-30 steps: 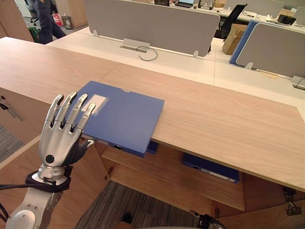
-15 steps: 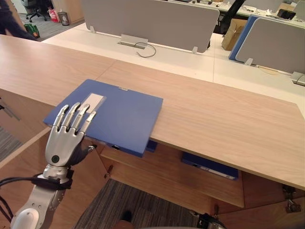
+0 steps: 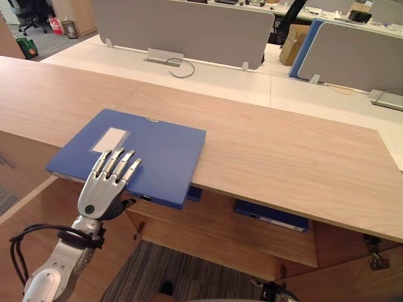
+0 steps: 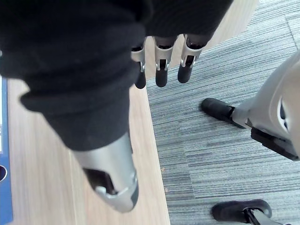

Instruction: Walk over to the cabinet, pick up the folder, carry it to the office cabinet, place the folder inside the office cabinet, then close the office cabinet door

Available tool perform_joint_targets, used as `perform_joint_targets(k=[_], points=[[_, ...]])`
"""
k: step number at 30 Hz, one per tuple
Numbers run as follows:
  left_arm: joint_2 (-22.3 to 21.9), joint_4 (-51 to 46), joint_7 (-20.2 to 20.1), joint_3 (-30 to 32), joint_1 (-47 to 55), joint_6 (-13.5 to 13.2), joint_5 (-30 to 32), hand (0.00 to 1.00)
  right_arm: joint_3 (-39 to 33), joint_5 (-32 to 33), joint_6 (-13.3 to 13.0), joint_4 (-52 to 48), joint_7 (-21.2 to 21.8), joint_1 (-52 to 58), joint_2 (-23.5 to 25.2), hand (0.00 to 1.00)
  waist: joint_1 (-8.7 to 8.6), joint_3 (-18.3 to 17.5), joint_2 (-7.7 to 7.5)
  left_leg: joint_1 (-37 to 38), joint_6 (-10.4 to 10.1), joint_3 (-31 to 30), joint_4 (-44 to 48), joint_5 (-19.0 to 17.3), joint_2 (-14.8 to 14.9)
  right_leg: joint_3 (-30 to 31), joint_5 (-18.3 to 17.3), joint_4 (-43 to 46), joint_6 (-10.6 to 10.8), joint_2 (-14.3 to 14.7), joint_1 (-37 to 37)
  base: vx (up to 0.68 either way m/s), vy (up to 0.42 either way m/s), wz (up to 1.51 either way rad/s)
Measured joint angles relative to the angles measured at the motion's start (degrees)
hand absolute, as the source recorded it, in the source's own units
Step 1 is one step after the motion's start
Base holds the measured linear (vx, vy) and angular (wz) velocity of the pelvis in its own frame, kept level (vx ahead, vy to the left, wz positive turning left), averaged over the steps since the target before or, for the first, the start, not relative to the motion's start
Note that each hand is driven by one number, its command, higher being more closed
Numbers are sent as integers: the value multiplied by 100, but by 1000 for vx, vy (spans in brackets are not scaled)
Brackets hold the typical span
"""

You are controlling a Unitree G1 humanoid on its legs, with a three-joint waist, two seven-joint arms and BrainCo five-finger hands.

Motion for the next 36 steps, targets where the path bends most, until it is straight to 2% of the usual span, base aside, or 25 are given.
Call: perform_joint_targets(k=[6, 18, 19, 23, 25, 26, 27, 29, 30, 32, 33, 35, 36], points=[[46, 350, 27, -105, -297, 10, 27, 100, 6, -7, 2, -16, 1, 0, 0, 0, -36, -68, 132, 97, -20, 7, -6, -18, 0, 6, -4, 8, 5, -6, 96, 0, 0, 0], [19, 351, 99, -185, -559, 231, 276, 100, 18, -20, 8, -75, 1, 118, 1, 0, -131, -158, 156, 181, -36, 130, -109, -11, 46, 130, -9, -23, 9, 15, 61, -22, 3, -5], [-32, 270, 97, -198, -559, 259, 275, 100, 16, -18, 8, -83, 1, 147, 1, 0, -131, -162, 151, 174, -36, 133, -111, -11, 44, 131, -5, -22, 4, 15, 47, 0, 0, 0], [-991, -692, 34, -369, -372, 323, 145, 100, -7, -5, 10, -108, -2, 334, 19, 0, -132, -172, 136, 120, -28, 153, -126, -17, 27, 142, -3, -24, 10, 2, -27, 8, 1, 0], [-1775, -1318, 4, -726, -205, 257, -319, 100, -8, 8, 13, -121, -4, 440, 50, 0, -139, -163, 133, 94, -2, 168, -123, 0, 26, 151, 8, -28, 25, 4, -59, 32, 0, -2], [-1981, -1476, -12, -819, -170, 228, -489, 100, -6, 19, 14, -123, -6, 472, 66, 0, -141, -165, 135, 99, 0, 175, -120, -2, 27, 155, 7, -26, 26, 4, -57, 38, -4, -3], [-2246, -1653, -65, -928, -158, 161, -947, 100, 0, 88, 12, -136, -6, 518, 90, 0, -143, -169, 141, 103, 1, 186, -117, -7, 29, 162, 5, -28, 28, 7, -57, 27, -5, -6], [-2769, -2145, -265, -1006, -166, 12, -2156, 100, 90, 406, 6, -207, -4, 596, 137, 0, -185, -173, 157, 139, 7, 279, -115, -25, 48, 264, 6, -34, 27, 18, -83, 19, -2, -19], [-2821, -2238, -399, -991, -163, -16, -2653, 100, 130, 526, -2, -245, 1, 573, 138, 0, -199, -167, 165, 170, 13, 314, -115, -33, 49, 306, 6, -28, 27, 16, -81, 2, 4, -27], [-2895, -2477, -819, -715, -132, -53, -4485, 100, 485, 913, -48, -382, 12, 601, 149, 0, -341, -182, 189, 213, 37, 414, -111, -63, 51, 410, 7, -13, 26, 3, -141, -20, 17, -26], [-2901, -2523, -965, -621, -119, -68, -5062, 100, 587, 979, -83, -480, 23, 639, 164, 0, -353, -184, 188, 210, 37, 474, -111, -75, 59, 480, 7, 1, 25, 1, -198, -36, 30, -45], [-3035, -2661, -1363, -153, -63, -106, -6765, 100, 1001, 1182, -176, -1067, 76, 826, 205, 0, -402, -177, 189, 192, 57, 714, -108, -110, 67, 736, 39, 20, -14, -12, -350, -21, 23, -52], [-3078, -2672, -1490, -55, -53, -106, -7207, 100, 1072, 1228, -194, -1306, 98, 920, 222, 0, -419, -177, 189, 195, 67, 762, -108, -120, 63, 785, 46, 23, -21, -20, -383, -18, 23, -39]])
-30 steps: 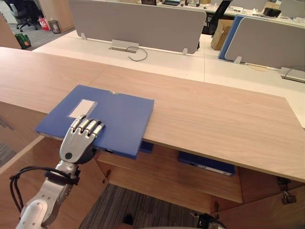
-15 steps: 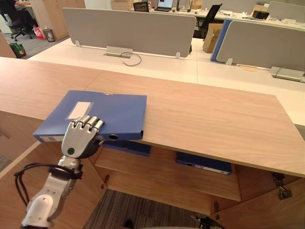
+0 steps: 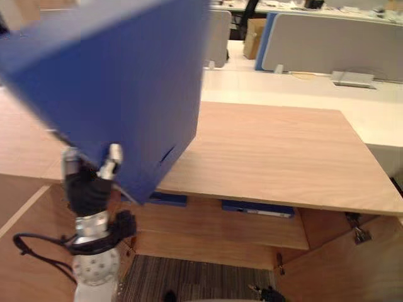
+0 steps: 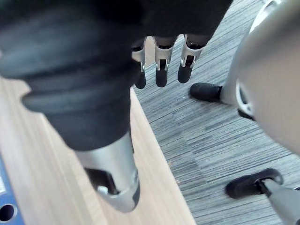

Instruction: Walk over to the cabinet, pick up the folder, carry it to the office cabinet, place the folder inside the office cabinet, then close the office cabinet door

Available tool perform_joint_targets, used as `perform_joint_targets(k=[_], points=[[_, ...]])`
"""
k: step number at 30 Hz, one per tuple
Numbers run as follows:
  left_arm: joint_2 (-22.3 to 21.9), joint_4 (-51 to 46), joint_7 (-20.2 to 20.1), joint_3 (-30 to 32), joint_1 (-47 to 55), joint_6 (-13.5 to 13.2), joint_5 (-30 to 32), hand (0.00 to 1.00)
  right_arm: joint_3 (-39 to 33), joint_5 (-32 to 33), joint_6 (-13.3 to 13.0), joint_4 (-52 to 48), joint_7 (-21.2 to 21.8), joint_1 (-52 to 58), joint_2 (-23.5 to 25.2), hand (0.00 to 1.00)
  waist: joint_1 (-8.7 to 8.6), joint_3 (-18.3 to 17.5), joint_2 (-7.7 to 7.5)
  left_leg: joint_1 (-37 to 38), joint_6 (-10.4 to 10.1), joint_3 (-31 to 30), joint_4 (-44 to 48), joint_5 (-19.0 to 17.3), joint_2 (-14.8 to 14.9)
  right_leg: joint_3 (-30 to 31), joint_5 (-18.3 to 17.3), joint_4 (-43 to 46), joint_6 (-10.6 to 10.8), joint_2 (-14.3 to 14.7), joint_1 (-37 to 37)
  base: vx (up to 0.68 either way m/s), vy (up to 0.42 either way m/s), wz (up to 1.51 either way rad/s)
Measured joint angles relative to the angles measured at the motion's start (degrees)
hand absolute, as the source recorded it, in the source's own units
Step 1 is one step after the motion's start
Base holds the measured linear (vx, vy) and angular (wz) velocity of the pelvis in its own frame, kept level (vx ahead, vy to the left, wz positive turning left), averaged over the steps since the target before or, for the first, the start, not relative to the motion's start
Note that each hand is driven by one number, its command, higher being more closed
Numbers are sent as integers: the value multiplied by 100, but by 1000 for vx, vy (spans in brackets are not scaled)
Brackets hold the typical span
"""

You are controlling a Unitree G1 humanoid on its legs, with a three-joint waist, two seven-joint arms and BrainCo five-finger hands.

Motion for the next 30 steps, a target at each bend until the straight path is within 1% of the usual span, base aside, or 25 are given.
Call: perform_joint_targets(k=[2, 3, 4, 5, 6, 7, 9, 10, 12, 15, 17, 18, 19, 20, 21, 23, 25, 26, 28, 29, 30], points=[[-169, -73, -331, 251, 73, -43, -1145, 100, 282, 157, -103, -1067, 16, 451, 59, 0, -70, 4, 2, 49, -3, 190, 6, -54, -16, 184, 17, 3, -13, -23, -92, -1, 33, -38], [-196, -74, -417, 296, 108, -59, -1375, 100, 312, 163, -160, -1290, 12, 547, 77, 0, -108, 7, 6, 74, 3, 221, 6, -63, -21, 217, 19, 3, -11, -29, -89, 24, 28, -32], [-245, -87, -550, 352, 190, -73, -1690, 100, 342, 176, -218, -1785, 5, 766, 146, 0, -200, 1, 16, 119, 5, 282, 12, -95, -29, 278, 22, 2, -6, -38, -93, 18, 19, -21], [-269, -115, -604, 353, 236, -77, -1820, 100, 345, 175, -244, -2023, -13, 861, 192, 0, -230, 1, 16, 130, 10, 317, 20, -112, -30, 313, 22, 1, -5, -39, -104, 29, 26, -33], [-331, -183, -720, 354, 345, -93, -2013, 100, 330, 169, -289, -2679, -95, 1118, 344, 0, -313, 2, 18, 138, 21, 422, 41, -152, -30, 420, 29, 7, 2, -41, -163, 27, 21, -34], [-365, -189, -760, 354, 380, -101, -2077, 100, 310, 165, -322, -2934, -146, 1208, 417, 0, -322, 3, 24, 143, 24, 491, 51, -170, -29, 488, 35, 10, 4, -42, -199, 27, 26, -48], [-522, -190, -799, 367, 488, -106, -2257, 100, 265, 146, -418, -3789, -369, 1476, 480, 0, -393, 48, 89, 204, 29, 698, 112, -252, -52, 722, 78, 11, 35, -60, -258, 17, 26, -48], [-568, -190, -798, 380, 513, -106, -2292, 100, 217, 146, -434, -4017, -448, 1538, 494, 0, -425, 59, 112, 228, 41, 739, 129, -276, -58, 767, 82, 12, 41, -67, -259, 23, 33, -46], [-741, -190, -788, 435, 622, -106, -2370, 100, 46, 143, -481, -4997, -731, 1773, 545, 0, -511, 93, 208, 339, 53, 910, 212, -380, -66, 985, 88, 20, 49, -73, -259, 21, 34, -46], [-834, -190, -769, 362, 717, -101, -2472, 100, -107, 69, -518, -5878, -1029, 1958, 595, 0, -568, 143, 284, 446, 61, 1082, 323, -511, -43, 1194, 87, 61, 50, -58, -257, 14, 19, -43], [-834, -190, -764, 279, 816, -95, -2448, 100, -164, -406, -503, -6664, -1382, 2023, 614, 0, -623, 192, 364, 583, 58, 1301, 432, -644, -18, 1414, 73, 151, 59, -49, -271, -3, 24, -52], [-832, -190, -765, 256, 837, -94, -2446, 100, -173, -541, -485, -6893, -1462, 2026, 615, 0, -638, 197, 384, 608, 56, 1369, 462, -679, -10, 1437, 62, 180, 63, -54, -278, -20, 27, -45], [-830, -190, -768, 185, 863, -92, -2430, 100, -178, -817, -453, -7392, -1605, 2028, 617, 0, -661, 190, 420, 622, 64, 1447, 545, -754, -5, 1529, 48, 223, 64, -60, -302, -25, 25, -40], [-830, -190, -778, 117, 862, -90, -2343, 100, -187, -1144, -412, -7856, -1760, 2027, 616, 0, -679, 203, 449, 659, 63, 1520, 596, -800, -3, 1602, 37, 262, 68, -66, -316, -30, 23, -34], [-830, -190, -780, 86, 862, -90, -2280, 100, -210, -1330, -396, -8082, -1825, 2027, 616, 0, -689, 211, 460, 674, 60, 1543, 613, -819, -3, 1630, 26, 290, 74, -72, -320, -26, 12, -22], [-828, -191, -785, 24, 862, -84, -2039, 100, -339, -1968, -337, -8939, -2027, 1996, 615, 0, -707, 197, 483, 691, 62, 1573, 628, -839, -26, 1690, -29, 436, 93, -113, -390, -20, 8, -9], [-828, -191, -783, 14, 867, -83, -1965, 100, -396, -2288, -297, -9430, -2141, 1928, 598, 0, -709, 202, 483, 688, 62, 1595, 630, -839, -37, 1724, -39, 498, 100, -127, -444, -11, 4, -7], [-828, -190, -782, 11, 864, -82, -1853, 100, -381, -2705, -236, -9801, -2185, 1812, 564, 0, -714, 212, 479, 691, 63, 1597, 643, -838, -40, 1734, -38, 509, 100, -130, -444, -13, -2, -4], [-823, -190, -785, 12, 850, -81, -1762, 100, -325, -2994, -227, -10143, -2184, 1611, 511, 0, -721, 215, 477, 694, 63, 1597, 662, -838, -44, 1742, -37, 518, 101, -136, -441, 0, 0, 0], [-814, -190, -790, 20, 821, -80, -1730, 100, -280, -3201, -235, -10329, -2130, 1230, 478, 0, -724, 241, 448, 696, 62, 1596, 691, -839, -44, 1758, -35, 529, 99, -139, -439, -25, -9, -3], [-810, -190, -792, 21, 802, -79, -1699, 100, -278, -3271, -252, -10367, -2097, 1034, 480, 0, -724, 245, 446, 699, 62, 1596, 697, -839, -44, 1764, -35, 533, 99, -139, -437, -27, -8, -3]])
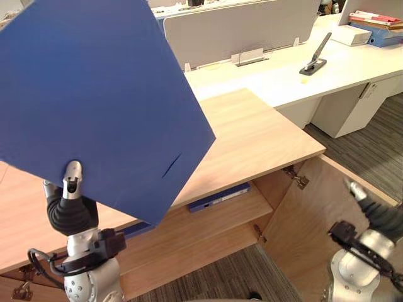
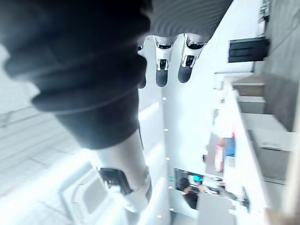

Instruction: Walk over to the cabinet, pick up the folder, carry it to the office cabinet, place the folder inside the office cabinet, then close the office cabinet door

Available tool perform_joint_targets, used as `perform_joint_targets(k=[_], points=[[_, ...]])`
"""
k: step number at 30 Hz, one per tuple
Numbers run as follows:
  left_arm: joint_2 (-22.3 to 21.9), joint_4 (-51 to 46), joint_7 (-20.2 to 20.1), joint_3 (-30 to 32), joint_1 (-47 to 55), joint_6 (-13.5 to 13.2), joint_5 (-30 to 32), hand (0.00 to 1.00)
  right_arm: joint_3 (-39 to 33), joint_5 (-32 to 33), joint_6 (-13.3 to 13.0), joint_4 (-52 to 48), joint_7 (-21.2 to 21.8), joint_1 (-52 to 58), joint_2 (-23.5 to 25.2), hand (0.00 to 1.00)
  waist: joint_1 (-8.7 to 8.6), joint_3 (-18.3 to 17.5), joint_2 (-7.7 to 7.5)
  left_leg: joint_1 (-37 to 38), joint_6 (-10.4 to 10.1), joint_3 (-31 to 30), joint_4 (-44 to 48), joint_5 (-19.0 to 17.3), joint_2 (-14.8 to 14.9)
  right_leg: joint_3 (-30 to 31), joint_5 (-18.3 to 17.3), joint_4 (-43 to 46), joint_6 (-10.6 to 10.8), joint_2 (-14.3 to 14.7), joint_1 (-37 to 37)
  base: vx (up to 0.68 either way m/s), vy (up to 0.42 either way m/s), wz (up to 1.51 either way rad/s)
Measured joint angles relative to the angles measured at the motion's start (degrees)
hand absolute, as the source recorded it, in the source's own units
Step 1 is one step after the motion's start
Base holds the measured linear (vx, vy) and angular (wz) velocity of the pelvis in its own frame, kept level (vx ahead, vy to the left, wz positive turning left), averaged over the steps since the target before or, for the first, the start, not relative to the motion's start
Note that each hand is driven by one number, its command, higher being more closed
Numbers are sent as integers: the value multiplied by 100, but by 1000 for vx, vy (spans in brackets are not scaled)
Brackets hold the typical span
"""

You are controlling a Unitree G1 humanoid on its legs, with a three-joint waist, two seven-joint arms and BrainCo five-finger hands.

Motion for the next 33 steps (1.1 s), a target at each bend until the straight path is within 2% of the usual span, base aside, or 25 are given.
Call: perform_joint_targets(k=[3, 5, 6, 7, 8, 9, 10, 11, 14, 19, 21, 25, 29, 30, 33], points=[[73, 1, -124, 77, -160, 4, 102, 100, 193, 93, -179, -28, 345, -808, -158, 0, 59, 19, -16, 9, -1, -4, 20, 0, -7, 42, 7, -2, -10, -2, -1, -39, -8, -2], [271, 9, -267, 122, -304, 4, 85, 100, 576, 585, -471, 225, 755, -1340, -567, 0, 105, 23, -22, 5, -37, -11, 20, -23, -19, 43, -12, -28, -28, -13, -6, -19, -1, -2], [396, 53, -364, 127, -418, 4, 77, 100, 869, 1051, -637, 569, 1012, -1779, -817, 0, 108, 26, -25, -2, -49, -12, 20, -31, -31, 42, -13, -43, -20, -23, -13, 0, 0, 0], [457, 76, -413, 122, -479, 10, 78, 100, 1038, 1352, -697, 740, 1145, -1974, -927, 0, 115, 28, -28, -4, -49, -16, 21, -30, -37, 42, -9, -42, -23, -29, -15, 0, 0, 0], [556, 104, -499, 118, -573, 23, 79, 100, 1374, 1917, -796, 1077, 1393, -2301, -1091, 0, 140, 31, -33, -5, -33, -21, 24, -18, -40, 42, 5, -42, -31, -31, -15, 0, 0, 0], [637, 127, -591, 115, -652, 26, 76, 100, 1702, 2626, -859, 1359, 1779, -2542, -1220, 0, 192, 34, -39, -7, -6, -26, 26, 1, -39, 42, 31, -42, -41, -30, -15, 0, 0, 0], [670, 143, -630, 114, -681, 26, 76, 100, 1861, 2890, -876, 1513, 1920, -2648, -1297, 0, 222, 36, -43, -9, -4, -30, 26, 3, -39, 41, 38, -43, -47, -29, -15, 34, -19, 2], [709, 168, -678, 101, -708, 28, 60, 100, 2231, 3440, -881, 1870, 2228, -2884, -1467, 0, 269, 45, -57, -15, 0, -45, 26, 6, -40, 38, 40, -51, -45, -26, -14, 39, -17, 2], [728, 169, -780, -9, -706, 59, -8, 100, 3143, 5086, -768, 2737, 2997, -3457, -1895, 0, 391, 84, -137, -32, 16, -111, 13, 18, -34, -3, 88, -97, -8, -6, 26, 50, -22, 6], [969, 258, -771, -31, -562, 99, -145, 100, 4060, 6549, -452, 3605, 3435, -4152, -2670, 0, 481, 56, -373, -28, 71, -316, -75, 59, -56, -190, 98, -237, -1, -7, 220, 60, -15, 18], [1050, 259, -761, -39, -548, 97, -198, 100, 4404, 6874, -350, 3810, 3540, -4362, -2946, 0, 489, 36, -426, -23, 76, -378, -97, 64, -58, -244, 98, -271, -1, -6, 274, 52, -9, 17], [1483, 259, -761, -100, -526, 71, -276, 100, 5129, 7468, -121, 3931, 3689, -4665, -3682, 0, 498, -14, -461, -6, 78, -499, -158, 102, -59, -382, 98, -344, -1, -4, 385, 14, -8, 17], [1792, 260, -737, -105, -491, 63, -314, 100, 5618, 7754, 44, 3940, 3850, -4925, -4192, 0, 518, -54, -497, -6, 46, -523, -203, 159, -33, -413, 101, -347, -7, 27, 384, -31, -8, 2], [1852, 260, -735, -118, -466, 62, -350, 100, 5730, 7884, 59, 3937, 3929, -4969, -4320, 100, 518, -72, -518, -9, 35, -527, -204, 167, -21, -419, 107, -354, -15, 41, 384, -45, -14, 0], [1926, 273, -726, -187, -449, 61, -372, 100, 5890, 7957, 66, 3918, 4064, -5053, -4564, 100, 535, -107, -562, -23, 16, -542, -212, 184, -9, -430, 125, -384, -40, 58, 385, -28, -7, 1]])
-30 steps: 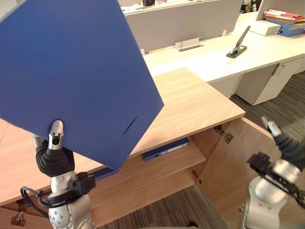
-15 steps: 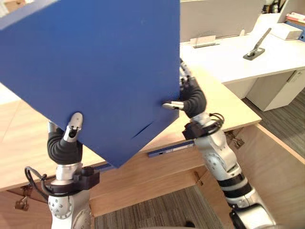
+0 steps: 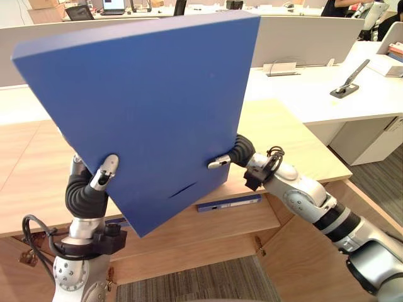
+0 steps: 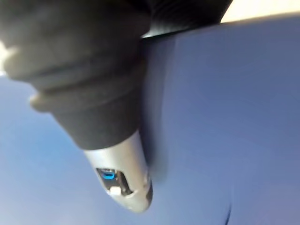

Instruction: Walk over to the cabinet, pick up the folder, carry it to the office cabinet, place the folder inside the office cabinet, then close the office cabinet door

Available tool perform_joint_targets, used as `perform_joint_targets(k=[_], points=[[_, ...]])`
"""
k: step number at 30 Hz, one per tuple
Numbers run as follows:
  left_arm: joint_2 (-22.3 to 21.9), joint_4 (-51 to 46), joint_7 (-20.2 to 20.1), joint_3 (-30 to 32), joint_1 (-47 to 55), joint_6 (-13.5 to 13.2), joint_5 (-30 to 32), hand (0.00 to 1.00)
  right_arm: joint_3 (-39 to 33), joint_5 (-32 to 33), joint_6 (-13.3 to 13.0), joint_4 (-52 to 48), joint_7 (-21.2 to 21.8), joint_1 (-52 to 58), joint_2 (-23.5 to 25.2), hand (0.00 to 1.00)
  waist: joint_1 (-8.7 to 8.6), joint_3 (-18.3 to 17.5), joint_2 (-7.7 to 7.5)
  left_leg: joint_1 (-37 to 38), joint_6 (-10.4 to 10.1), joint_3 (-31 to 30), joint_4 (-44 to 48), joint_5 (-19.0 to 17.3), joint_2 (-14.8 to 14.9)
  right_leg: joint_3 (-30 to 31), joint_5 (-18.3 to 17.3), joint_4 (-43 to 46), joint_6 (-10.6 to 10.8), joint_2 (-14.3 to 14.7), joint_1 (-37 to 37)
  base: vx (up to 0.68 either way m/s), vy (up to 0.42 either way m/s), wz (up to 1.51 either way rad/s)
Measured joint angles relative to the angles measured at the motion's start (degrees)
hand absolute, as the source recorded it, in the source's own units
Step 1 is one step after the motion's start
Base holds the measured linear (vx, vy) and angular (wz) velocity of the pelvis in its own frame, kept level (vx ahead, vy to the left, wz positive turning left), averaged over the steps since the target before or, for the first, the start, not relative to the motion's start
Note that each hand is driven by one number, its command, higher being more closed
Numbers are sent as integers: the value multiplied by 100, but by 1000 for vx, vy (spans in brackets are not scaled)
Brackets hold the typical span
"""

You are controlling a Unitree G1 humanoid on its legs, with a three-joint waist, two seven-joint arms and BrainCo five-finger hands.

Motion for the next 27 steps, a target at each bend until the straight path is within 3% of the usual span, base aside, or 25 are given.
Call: perform_joint_targets(k=[5, 6, 11, 16, 22, 27], points=[[127, 4, 7, -72, 66, -75, -26, 100, 361, 172, 60, -328, 204, -136, -644, 100, 22, -116, -109, -36, -16, -59, -75, 57, -1, -64, 33, -90, -35, 21, 2, -20, -5, 5], [128, 4, 7, -87, 83, -104, -30, 0, 357, 172, 58, -383, 210, -136, -698, 100, 22, -135, -119, -53, -17, -71, -73, 57, -2, -75, 36, -96, -32, 21, -2, -1, 1, 9], [139, 3, -64, -395, 113, -382, -380, 0, 211, 290, 39, -587, 246, -135, -853, 100, 41, -179, -157, -87, -19, -89, -69, 58, -9, -87, 66, -121, 0, 17, -16, 6, 2, 2], [161, 248, -516, -757, 133, -425, -1104, 0, -66, 186, 41, -607, 358, 31, -809, 100, 39, -183, -148, -85, -19, -89, -68, 58, -9, -75, 65, -123, 0, 18, -19, 0, 0, 0], [659, 1095, -1498, -1121, 354, -285, -2276, 0, -148, 130, 195, -575, 343, 484, -682, 100, 14, -191, -125, -83, -21, -48, -68, 56, -9, -44, 65, -119, 0, 20, -91, -7, 3, -3], [1416, 2016, -2018, -1900, 652, -16, -2163, 0, -359, 155, 220, -548, 197, 598, -607, 100, -26, -212, -79, -101, -23, 46, -68, 54, -10, 48, 65, -81, 0, 20, -191, -8, 8, -9]])
